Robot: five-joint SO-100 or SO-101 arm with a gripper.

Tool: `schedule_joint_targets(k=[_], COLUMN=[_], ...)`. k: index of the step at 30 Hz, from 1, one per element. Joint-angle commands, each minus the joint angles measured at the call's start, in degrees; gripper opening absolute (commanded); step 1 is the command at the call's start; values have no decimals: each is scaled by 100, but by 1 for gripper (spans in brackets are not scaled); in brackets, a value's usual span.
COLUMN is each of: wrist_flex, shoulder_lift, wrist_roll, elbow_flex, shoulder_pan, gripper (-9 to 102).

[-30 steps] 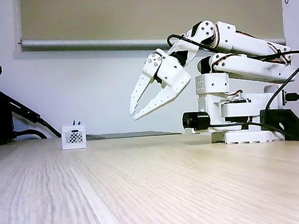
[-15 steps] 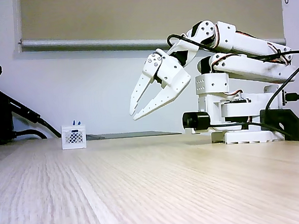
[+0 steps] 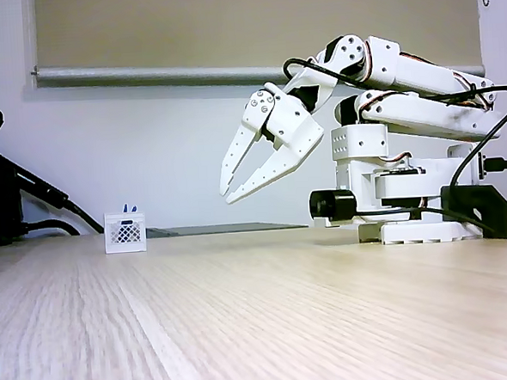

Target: Grasp a peg and put it in the crate.

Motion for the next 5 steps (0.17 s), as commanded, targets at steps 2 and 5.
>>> schedule_joint_targets(k=[2, 5], wrist_flex=[18, 18], shoulder_lift=[79, 79], wrist_roll=[26, 26], elbow_flex=[-97, -97], shoulder_pan=[-35, -35], gripper=[-1, -1])
